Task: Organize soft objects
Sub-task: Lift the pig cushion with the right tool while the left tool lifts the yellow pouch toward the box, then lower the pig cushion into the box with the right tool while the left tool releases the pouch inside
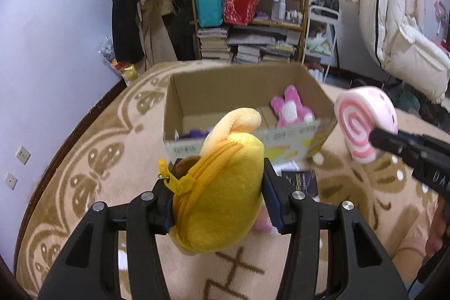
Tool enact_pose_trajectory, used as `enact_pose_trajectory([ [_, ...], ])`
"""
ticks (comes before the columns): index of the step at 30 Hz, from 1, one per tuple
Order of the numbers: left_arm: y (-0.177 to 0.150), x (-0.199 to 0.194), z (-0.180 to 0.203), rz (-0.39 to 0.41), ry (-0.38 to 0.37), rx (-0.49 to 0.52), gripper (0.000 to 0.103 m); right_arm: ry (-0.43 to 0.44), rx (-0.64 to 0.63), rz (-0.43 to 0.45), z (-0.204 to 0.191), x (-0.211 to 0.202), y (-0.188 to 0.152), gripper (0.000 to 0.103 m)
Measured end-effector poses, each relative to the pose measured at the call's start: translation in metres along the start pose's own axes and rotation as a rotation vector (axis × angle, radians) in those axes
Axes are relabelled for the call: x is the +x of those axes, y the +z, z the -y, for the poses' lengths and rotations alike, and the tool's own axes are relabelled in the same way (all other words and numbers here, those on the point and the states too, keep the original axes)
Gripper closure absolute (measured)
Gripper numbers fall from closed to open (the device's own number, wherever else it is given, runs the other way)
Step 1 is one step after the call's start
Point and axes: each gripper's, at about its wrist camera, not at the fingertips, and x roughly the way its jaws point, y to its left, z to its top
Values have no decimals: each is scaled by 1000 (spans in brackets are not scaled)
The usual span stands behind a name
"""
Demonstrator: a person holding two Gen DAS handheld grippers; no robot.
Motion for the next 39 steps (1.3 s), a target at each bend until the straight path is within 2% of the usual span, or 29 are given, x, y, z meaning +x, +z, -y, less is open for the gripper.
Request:
enact_pose_trajectory([
  [10, 47, 12, -9, 49, 48, 49, 52, 14, -6, 29, -8, 19, 30, 77],
  [21, 73, 36, -10, 59, 66, 88, 52, 25, -13, 47, -11, 37, 64, 77],
  [27, 79, 58, -13, 15, 57, 66, 51, 26, -11, 14, -8, 51, 66, 77],
  [32, 79, 78, -17, -34, 95, 52, 50, 16, -6, -38, -5, 68, 58, 76],
  [39, 74, 87, -19, -51, 129, 66, 48, 11, -5, -63, -1, 77, 52, 74],
])
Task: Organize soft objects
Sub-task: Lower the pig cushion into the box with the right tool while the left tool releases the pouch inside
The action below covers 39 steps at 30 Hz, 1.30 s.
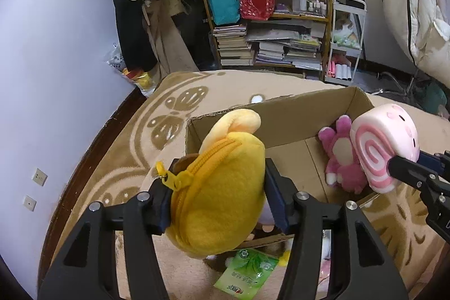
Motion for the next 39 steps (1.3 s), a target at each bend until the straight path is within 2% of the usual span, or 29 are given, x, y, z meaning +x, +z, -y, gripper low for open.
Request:
enact_pose_trajectory([
  [9, 1, 3, 0, 4, 6, -25, 45, -35, -12, -28, -3, 7, -1, 73],
  [20, -1, 3, -4, -1, 12, -42, 41, -61, 1, -33, -3, 9, 0, 67],
  [26, -6, 1, -10, -4, -11, -65, 34, -65, 6, -41, -2, 8, -3, 62],
  [28, -6, -1, -11, -1, -16, -62, 27, -61, 5, -38, -2, 7, -2, 56],
  [32, -4, -6, -14, 11, -23, -70, 21, -59, 3, -26, -1, 1, 0, 53],
  [34, -3, -9, -16, 18, -15, -85, 11, -61, 4, -23, -2, -1, 1, 43],
  [36, -2, -12, -19, 34, 5, -99, 7, -65, 5, -12, -2, -6, 2, 33],
  [39, 1, -18, -25, 51, 17, -118, 3, -79, 4, 5, -3, -12, 4, 28],
])
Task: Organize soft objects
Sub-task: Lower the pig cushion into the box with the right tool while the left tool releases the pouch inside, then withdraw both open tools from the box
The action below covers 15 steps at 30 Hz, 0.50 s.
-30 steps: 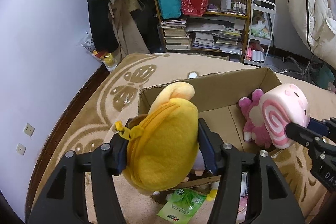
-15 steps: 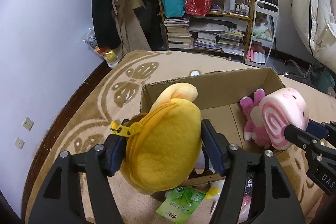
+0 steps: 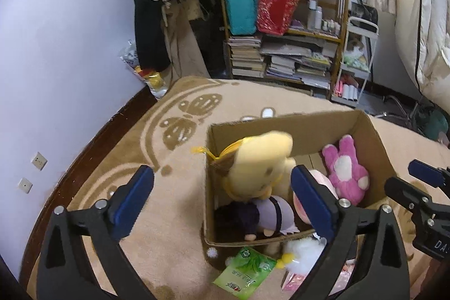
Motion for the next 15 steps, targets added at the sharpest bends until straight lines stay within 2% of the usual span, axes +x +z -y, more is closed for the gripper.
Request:
enact_pose_trajectory([
  [3, 3, -6, -7, 4, -5, -20, 2, -30, -4, -2, 2, -4, 0, 16],
  [9, -3, -18, -16, 0, 1, -4, 1, -30, -8, 0, 7, -16, -4, 0],
  [15, -22, -30, -31, -23, 13, -41, 1, -45, -25, -5, 7, -23, -17, 0],
])
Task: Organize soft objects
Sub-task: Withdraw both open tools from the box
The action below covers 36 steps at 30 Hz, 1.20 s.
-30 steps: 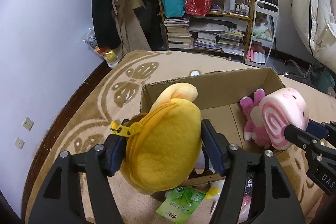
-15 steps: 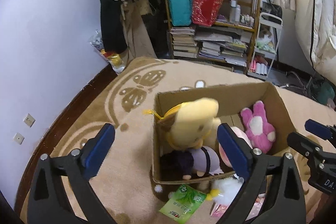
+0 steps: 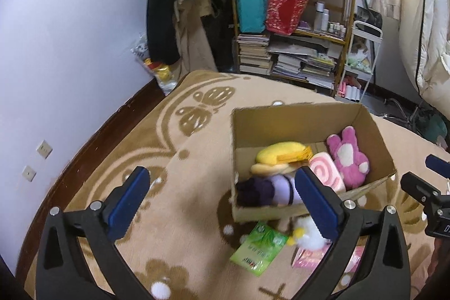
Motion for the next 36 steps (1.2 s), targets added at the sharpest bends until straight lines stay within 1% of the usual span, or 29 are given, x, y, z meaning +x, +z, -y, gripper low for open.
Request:
enact_pose_trajectory([
  [3, -11, -3, -6, -13, -4, -16, 1, 7, 2, -16, 1, -2, -9, 0],
  [7, -25, -2, -11, -32, -11, -12, 1, 16, 1, -37, 1, -1, -20, 0],
  [13, -45, 12, -13, -103, -72, -16, 1, 33, 17, -86, 2, 12, -40, 0],
  [17, -56, 21, -8, -133, -94, -9, 1, 53, 38, -125, -1, 24, -53, 0],
  [22, -66, 36, -1, -179, -126, -6, 1, 50, 23, -181, -6, 43, -66, 0],
  [28, -74, 52, 6, -224, -142, 4, 1, 48, 21, -241, -7, 61, -83, 0],
  [36, -86, 72, 19, -283, -165, 19, 1, 58, 2, -279, -15, 77, -94, 0],
])
